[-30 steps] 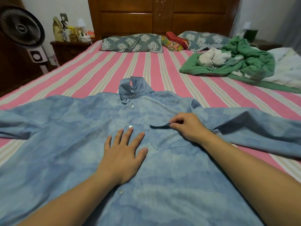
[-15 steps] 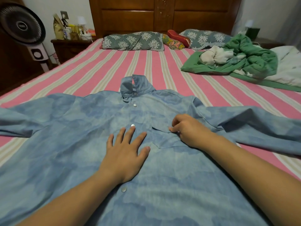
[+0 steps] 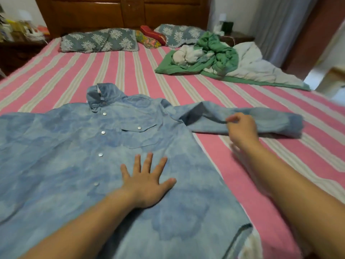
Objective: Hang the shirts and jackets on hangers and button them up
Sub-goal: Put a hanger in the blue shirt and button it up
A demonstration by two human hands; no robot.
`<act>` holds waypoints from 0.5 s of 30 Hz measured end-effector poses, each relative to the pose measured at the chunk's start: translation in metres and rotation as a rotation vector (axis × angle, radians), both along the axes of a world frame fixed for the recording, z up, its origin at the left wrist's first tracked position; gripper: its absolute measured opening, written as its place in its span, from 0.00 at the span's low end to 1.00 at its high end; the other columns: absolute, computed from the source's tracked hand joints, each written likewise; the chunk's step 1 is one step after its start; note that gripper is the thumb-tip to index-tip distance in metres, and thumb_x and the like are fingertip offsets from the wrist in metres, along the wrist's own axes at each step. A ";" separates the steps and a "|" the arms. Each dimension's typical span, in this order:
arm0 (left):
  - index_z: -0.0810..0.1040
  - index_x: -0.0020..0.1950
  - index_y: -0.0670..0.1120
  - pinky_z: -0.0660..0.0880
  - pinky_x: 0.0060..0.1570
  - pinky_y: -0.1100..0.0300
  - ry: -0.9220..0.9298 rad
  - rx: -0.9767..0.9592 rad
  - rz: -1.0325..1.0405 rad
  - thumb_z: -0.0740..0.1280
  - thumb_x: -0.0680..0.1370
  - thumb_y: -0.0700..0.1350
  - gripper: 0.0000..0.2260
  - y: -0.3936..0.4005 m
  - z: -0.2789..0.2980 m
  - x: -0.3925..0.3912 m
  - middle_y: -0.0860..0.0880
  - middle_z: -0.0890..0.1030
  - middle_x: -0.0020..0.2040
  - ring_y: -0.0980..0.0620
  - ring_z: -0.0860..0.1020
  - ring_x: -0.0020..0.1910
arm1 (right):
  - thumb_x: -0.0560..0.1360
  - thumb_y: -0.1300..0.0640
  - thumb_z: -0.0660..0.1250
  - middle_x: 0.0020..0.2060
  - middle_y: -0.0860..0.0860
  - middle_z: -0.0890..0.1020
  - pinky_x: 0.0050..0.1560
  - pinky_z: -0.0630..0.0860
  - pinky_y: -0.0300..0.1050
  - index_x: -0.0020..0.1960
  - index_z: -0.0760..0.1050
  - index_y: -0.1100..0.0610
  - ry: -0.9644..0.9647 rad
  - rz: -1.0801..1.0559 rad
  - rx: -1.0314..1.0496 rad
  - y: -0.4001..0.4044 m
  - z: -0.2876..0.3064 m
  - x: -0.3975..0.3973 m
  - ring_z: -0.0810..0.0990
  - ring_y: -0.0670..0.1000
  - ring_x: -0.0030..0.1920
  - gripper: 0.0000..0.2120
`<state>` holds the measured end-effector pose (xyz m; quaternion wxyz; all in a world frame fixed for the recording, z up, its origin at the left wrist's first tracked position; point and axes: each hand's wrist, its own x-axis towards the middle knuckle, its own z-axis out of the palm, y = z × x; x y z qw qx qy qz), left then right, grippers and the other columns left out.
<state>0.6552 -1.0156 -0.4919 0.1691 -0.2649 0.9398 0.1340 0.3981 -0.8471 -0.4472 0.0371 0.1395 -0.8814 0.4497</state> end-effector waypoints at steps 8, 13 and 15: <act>0.34 0.77 0.70 0.36 0.74 0.31 -0.061 -0.033 0.009 0.40 0.69 0.79 0.39 0.006 -0.004 -0.004 0.55 0.33 0.82 0.43 0.32 0.80 | 0.78 0.62 0.61 0.61 0.54 0.80 0.68 0.72 0.50 0.61 0.74 0.58 -0.743 -0.187 -1.016 0.098 0.002 -0.081 0.79 0.52 0.59 0.13; 0.72 0.74 0.59 0.61 0.74 0.50 0.130 0.489 0.197 0.67 0.81 0.58 0.21 -0.018 0.047 0.000 0.52 0.65 0.79 0.48 0.64 0.77 | 0.78 0.68 0.60 0.52 0.60 0.81 0.49 0.77 0.41 0.67 0.73 0.67 -0.439 0.046 -0.849 0.040 0.092 -0.047 0.79 0.49 0.48 0.18; 0.82 0.60 0.50 0.74 0.59 0.56 0.367 0.739 0.434 0.68 0.81 0.50 0.09 -0.026 0.081 0.019 0.51 0.81 0.64 0.54 0.79 0.61 | 0.77 0.71 0.60 0.66 0.60 0.78 0.64 0.75 0.47 0.71 0.72 0.66 -0.229 0.294 -0.702 0.014 0.152 -0.016 0.77 0.51 0.61 0.22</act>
